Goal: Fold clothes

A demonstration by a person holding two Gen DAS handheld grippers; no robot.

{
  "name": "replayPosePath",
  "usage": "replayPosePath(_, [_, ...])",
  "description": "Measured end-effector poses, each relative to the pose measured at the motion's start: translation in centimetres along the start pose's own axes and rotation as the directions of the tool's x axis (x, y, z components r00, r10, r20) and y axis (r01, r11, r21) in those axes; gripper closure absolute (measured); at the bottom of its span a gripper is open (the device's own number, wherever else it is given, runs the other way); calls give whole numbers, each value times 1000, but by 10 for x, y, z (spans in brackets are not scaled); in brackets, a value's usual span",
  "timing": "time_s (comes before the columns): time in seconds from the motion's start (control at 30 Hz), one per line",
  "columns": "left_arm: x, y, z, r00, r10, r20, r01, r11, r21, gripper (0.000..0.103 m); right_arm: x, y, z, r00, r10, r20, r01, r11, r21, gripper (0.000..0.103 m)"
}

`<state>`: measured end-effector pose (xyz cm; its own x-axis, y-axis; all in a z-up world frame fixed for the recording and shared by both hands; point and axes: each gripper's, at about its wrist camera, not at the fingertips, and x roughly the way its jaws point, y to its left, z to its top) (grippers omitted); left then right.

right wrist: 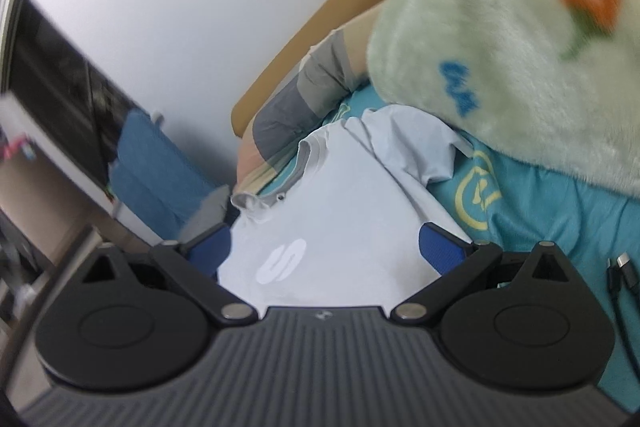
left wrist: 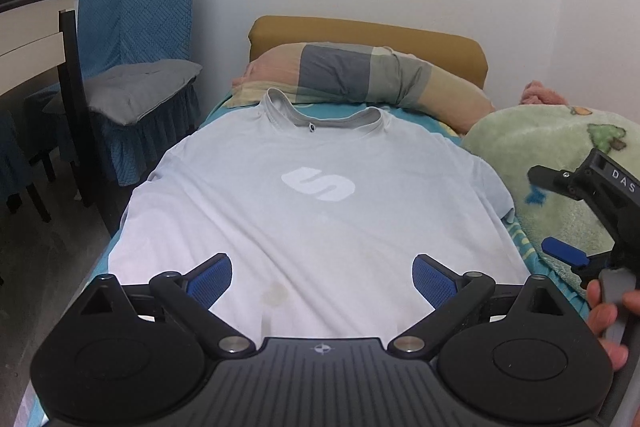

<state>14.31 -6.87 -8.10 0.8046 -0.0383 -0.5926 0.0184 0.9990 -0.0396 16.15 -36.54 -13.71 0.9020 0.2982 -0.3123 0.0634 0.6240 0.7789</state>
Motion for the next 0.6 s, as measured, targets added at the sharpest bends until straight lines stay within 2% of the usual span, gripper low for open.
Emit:
replayPosePath(0.17, [5,-1,-3,1000,8,-4,-8,1000,-9,5,13,-50,15,999,10,48,-20,975,220,5])
replayPosePath(0.3, [9,-1,-4,1000,6,-5,-6,1000,-26,5,31,-79,24,997,13,78,-39,943,332,5])
replayPosePath(0.4, [15,1,-2,1000,0,-6,-1,999,-43,5,50,-95,26,997,2,79,-32,923,383,7])
replayPosePath(0.47, [20,3,-1,1000,-4,-8,4,998,-55,5,67,-103,27,997,18,69,-44,916,399,17])
replayPosePath(0.5, [23,3,-1,1000,-7,-9,7,998,-62,5,73,-104,28,997,23,75,-51,920,388,23])
replayPosePath(0.6, [32,6,2,1000,-18,-16,17,996,-83,5,91,-101,33,996,42,79,-67,934,352,25])
